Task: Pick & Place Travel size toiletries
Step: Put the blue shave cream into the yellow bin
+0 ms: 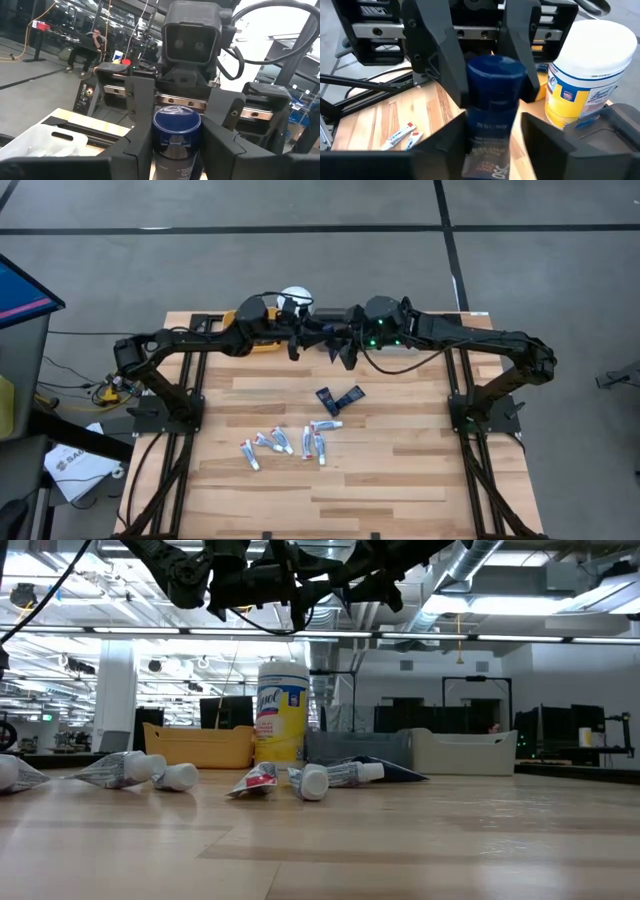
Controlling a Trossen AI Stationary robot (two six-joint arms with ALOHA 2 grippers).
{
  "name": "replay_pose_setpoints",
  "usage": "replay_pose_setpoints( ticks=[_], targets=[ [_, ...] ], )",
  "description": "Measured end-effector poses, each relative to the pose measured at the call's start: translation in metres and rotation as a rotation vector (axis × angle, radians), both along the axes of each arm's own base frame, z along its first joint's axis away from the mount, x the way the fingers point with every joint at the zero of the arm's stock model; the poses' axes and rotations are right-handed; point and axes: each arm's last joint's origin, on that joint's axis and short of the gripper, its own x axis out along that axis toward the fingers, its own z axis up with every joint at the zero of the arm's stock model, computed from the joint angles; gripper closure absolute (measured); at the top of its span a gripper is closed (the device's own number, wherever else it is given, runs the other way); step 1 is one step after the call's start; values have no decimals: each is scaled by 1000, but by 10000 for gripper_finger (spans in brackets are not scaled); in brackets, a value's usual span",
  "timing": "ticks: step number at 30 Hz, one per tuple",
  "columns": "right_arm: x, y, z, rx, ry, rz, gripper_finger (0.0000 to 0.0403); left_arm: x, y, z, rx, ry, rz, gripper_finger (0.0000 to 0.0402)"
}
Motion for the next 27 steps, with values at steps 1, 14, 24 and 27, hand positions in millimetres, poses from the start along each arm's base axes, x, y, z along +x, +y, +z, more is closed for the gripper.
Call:
replay_pose_setpoints(
  ticks=[1, 14, 24, 27],
  targets=[
    [0, 0, 0, 0, 1, 0, 208, 0, 1, 0, 1, 0, -2, 282],
    [-16, 5, 6, 21, 49, 26, 111, -14, 24, 0, 15, 17, -38, 278],
    [-47, 14, 16, 47, 145, 26, 110, -74, 35, 32, 132, 169, 66, 273],
    [-50, 14, 15, 49, 173, 19, 110, -101, 29, 38, 176, 331, 288, 272]
  ],
)
